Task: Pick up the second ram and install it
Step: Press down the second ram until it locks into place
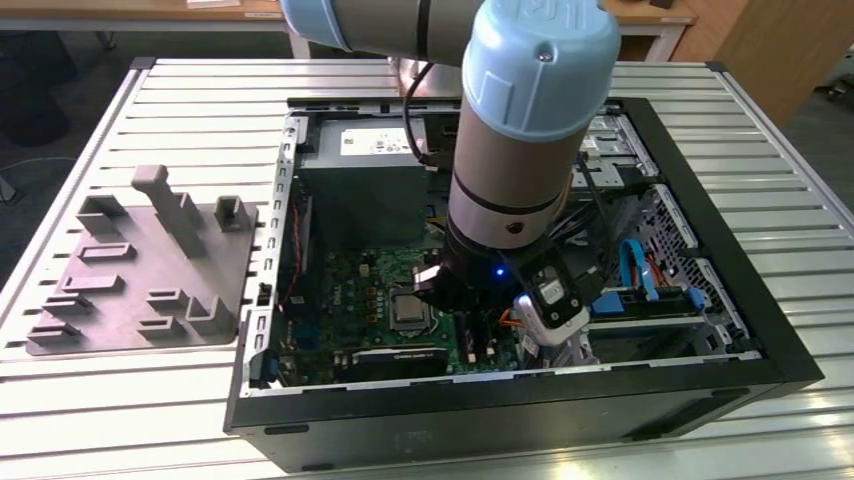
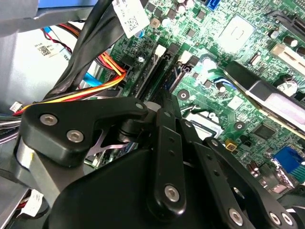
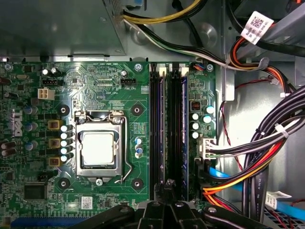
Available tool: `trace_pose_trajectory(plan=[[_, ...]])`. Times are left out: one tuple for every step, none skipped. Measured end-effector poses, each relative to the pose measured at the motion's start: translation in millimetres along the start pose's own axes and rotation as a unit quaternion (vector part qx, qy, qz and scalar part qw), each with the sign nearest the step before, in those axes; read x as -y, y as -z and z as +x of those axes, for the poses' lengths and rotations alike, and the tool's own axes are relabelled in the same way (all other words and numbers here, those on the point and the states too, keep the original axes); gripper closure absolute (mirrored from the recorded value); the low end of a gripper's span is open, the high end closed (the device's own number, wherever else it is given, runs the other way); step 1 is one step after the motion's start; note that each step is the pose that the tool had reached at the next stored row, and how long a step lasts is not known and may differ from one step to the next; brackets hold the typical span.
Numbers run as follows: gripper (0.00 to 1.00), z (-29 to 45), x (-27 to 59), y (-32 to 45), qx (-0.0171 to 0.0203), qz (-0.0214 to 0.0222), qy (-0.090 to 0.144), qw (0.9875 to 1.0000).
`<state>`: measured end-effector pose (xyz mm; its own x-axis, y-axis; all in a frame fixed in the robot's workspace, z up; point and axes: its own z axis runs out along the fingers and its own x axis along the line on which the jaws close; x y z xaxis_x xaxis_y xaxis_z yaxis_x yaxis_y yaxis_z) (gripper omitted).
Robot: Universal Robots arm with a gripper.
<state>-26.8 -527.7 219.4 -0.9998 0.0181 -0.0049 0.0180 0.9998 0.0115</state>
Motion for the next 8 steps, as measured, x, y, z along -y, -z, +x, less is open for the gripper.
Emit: trace_pose_trajectory(plan=[[0.9,0.0,-0.1,-0.2,0.0001,-0.0002,0.0,1.0],[0.9,0.0,-0.1,-0.4,0.0001,-0.0004,0.0,1.0],[0.9,0.0,-0.1,-0.5,0.0001,-0.0004,0.0,1.0],[0.9,0.0,-0.1,-1.0,0.0001,-0.0003,0.0,1.0],[0.9,0.0,-0.1,-1.4,0.0,-0.0002,0.0,1.0],[0.9,0.0,0.0,-1.5,0.0,-0.0002,0.0,1.0],[0.9,0.0,0.0,-1.5,0.0,-0.0002,0.0,1.0],[0.9,0.0,-0.1,-1.6,0.0,-0.0002,0.0,1.0]])
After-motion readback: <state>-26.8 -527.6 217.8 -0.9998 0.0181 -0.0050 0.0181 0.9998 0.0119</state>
